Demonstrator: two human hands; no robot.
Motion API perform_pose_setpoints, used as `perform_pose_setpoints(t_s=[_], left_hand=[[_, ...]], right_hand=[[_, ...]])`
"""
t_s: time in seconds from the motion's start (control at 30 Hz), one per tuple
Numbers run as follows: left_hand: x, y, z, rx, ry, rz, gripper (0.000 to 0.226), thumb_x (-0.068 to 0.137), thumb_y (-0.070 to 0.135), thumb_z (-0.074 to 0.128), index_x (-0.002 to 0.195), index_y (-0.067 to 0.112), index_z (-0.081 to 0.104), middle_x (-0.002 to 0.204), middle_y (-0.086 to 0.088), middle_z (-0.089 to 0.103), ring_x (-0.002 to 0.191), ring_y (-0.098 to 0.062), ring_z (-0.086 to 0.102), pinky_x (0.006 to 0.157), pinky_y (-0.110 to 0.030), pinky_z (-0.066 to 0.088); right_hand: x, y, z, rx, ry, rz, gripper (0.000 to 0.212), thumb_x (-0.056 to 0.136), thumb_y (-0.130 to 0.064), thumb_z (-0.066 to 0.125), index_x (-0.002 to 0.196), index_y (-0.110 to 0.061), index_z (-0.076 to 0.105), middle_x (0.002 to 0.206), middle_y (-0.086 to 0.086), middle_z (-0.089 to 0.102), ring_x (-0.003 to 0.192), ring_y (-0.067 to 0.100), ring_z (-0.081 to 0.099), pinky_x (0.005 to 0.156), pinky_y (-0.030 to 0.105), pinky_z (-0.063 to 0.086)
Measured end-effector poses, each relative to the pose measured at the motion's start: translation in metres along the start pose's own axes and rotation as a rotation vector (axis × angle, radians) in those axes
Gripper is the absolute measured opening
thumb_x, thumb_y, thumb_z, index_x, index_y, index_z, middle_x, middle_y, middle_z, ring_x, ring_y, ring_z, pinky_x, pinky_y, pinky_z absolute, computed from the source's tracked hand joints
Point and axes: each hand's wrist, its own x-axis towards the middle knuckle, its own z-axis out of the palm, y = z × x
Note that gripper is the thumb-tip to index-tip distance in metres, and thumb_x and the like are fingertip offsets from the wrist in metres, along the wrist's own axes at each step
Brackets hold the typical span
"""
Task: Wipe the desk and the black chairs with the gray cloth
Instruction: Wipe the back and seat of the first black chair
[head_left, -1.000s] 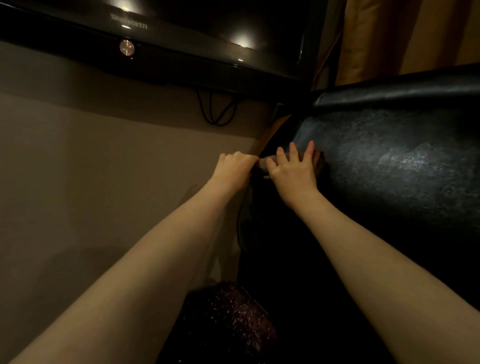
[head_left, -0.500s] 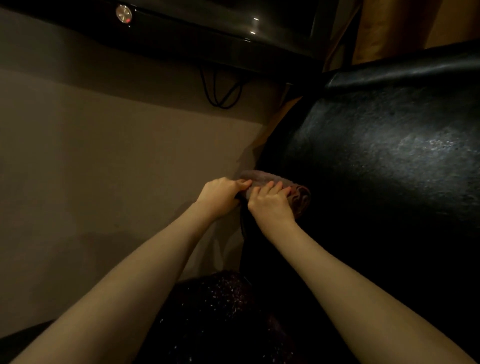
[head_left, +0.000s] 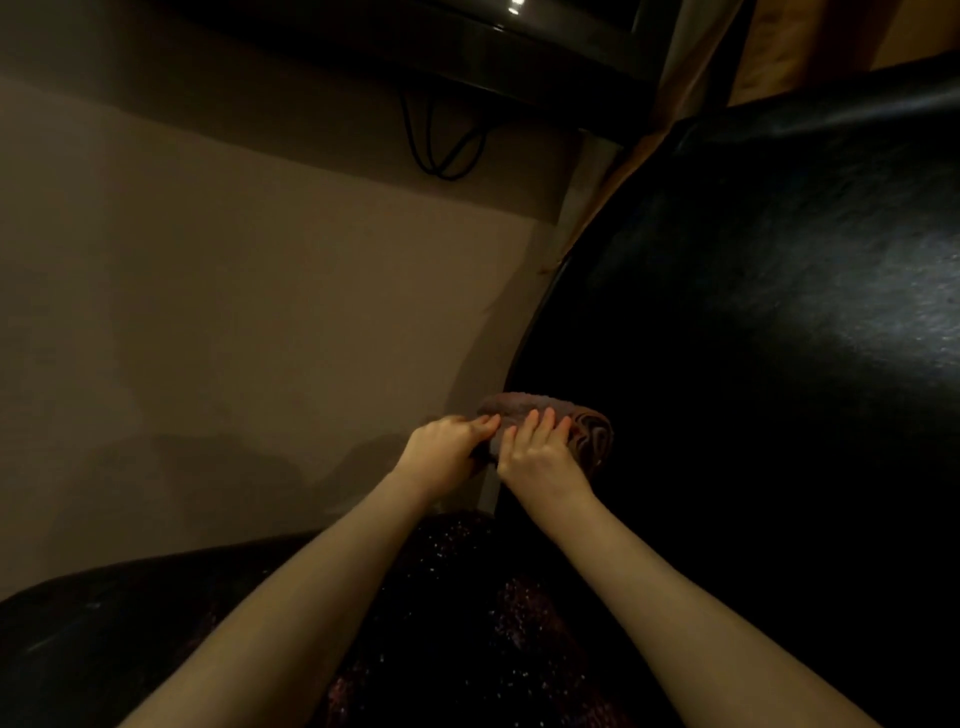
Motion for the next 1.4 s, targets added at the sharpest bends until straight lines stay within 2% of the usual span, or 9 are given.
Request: perform_pose_setpoints(t_s=[0.27,0.33,0.4,0.6,0.73,0.87,1.03,1.17,1.4], left_hand=[[-0.015,0.030,0.028,0.080,-0.288,0.071,0.048,0.094,0.023,0.046,0.140,0.032,0.039,0.131,-0.008,0.054,0.117,-0.029,0.053,0.093,-0.039,0.045],[-0.014,0.033,0.022,0.083,-0.298,0.071,0.045,0.093,0.024,0.047,0.138,0.027,0.043,0.128,-0.011,0.055,0.116,-0.031,0.054,0.092,-0.040,0.045],[-0.013,0.035,0.015,0.106,-0.356,0.065,0.040,0.092,0.025,0.049,0.132,0.022,0.049,0.125,-0.014,0.056,0.114,-0.033,0.055,0.091,-0.041,0.047],[-0.021,0.026,-0.011,0.184,-0.434,0.046,0.034,0.090,0.023,0.052,0.122,0.012,0.057,0.122,-0.016,0.057,0.110,-0.033,0.057,0.087,-0.039,0.047],[-0.009,0.000,-0.048,0.217,-0.206,-0.005,0.034,0.091,0.031,0.052,0.122,0.020,0.057,0.117,-0.011,0.062,0.105,-0.030,0.060,0.085,-0.037,0.048],[-0.006,-0.015,-0.065,0.264,-0.061,-0.095,0.036,0.094,0.033,0.046,0.127,0.021,0.053,0.120,-0.010,0.061,0.108,-0.030,0.059,0.085,-0.036,0.047],[-0.007,-0.015,-0.038,0.249,-0.125,-0.219,0.033,0.096,0.033,0.046,0.124,0.019,0.056,0.123,-0.008,0.060,0.112,-0.028,0.058,0.089,-0.036,0.046],[-0.001,0.003,-0.010,0.195,-0.224,-0.213,0.027,0.095,0.024,0.048,0.119,0.015,0.057,0.122,-0.009,0.059,0.113,-0.028,0.056,0.091,-0.037,0.042],[-0.022,0.030,0.015,0.076,-0.361,-0.207,0.025,0.096,0.016,0.045,0.116,0.009,0.057,0.118,-0.011,0.058,0.110,-0.030,0.056,0.090,-0.040,0.042]], right_hand=[[-0.040,0.009,0.015,-0.030,-0.078,-0.160,0.028,0.060,-0.023,0.053,0.054,-0.005,0.072,0.056,0.018,0.066,0.053,0.026,0.067,0.050,0.029,0.053],[-0.041,0.017,-0.002,-0.044,-0.182,-0.218,0.027,0.066,-0.026,0.071,0.081,-0.005,0.075,0.080,0.021,0.069,0.075,0.028,0.069,0.069,0.030,0.054],[-0.041,0.021,-0.006,0.061,-0.328,-0.322,0.028,0.094,-0.020,0.050,0.117,-0.006,0.060,0.117,0.017,0.060,0.108,0.030,0.058,0.089,0.034,0.045],[-0.027,0.015,-0.038,0.236,-0.537,-0.258,0.026,0.094,-0.023,0.050,0.117,-0.012,0.057,0.119,0.009,0.058,0.111,0.028,0.057,0.081,0.034,0.044],[0.001,0.015,-0.048,0.179,-0.202,-0.213,0.027,0.095,-0.020,0.042,0.117,-0.019,0.059,0.115,0.005,0.061,0.106,0.027,0.059,0.083,0.034,0.046],[0.027,0.011,-0.045,-0.005,0.042,-0.215,0.043,0.074,-0.021,0.032,0.074,-0.023,0.075,0.074,0.000,0.069,0.075,0.026,0.068,0.075,0.046,0.054],[0.047,0.002,-0.014,0.006,-0.111,-0.321,0.041,0.099,-0.014,0.024,0.136,-0.012,0.041,0.136,0.016,0.045,0.131,0.042,0.031,0.110,0.061,0.001],[0.034,0.002,0.014,-0.082,-0.126,-0.310,0.063,0.090,-0.015,-0.001,0.135,-0.011,0.041,0.140,0.020,0.042,0.135,0.045,0.027,0.111,0.060,0.001],[-0.001,-0.008,0.010,-0.186,-0.315,-0.343,0.035,0.100,-0.012,0.034,0.133,-0.005,0.043,0.135,0.020,0.047,0.132,0.041,0.035,0.112,0.058,0.006]])
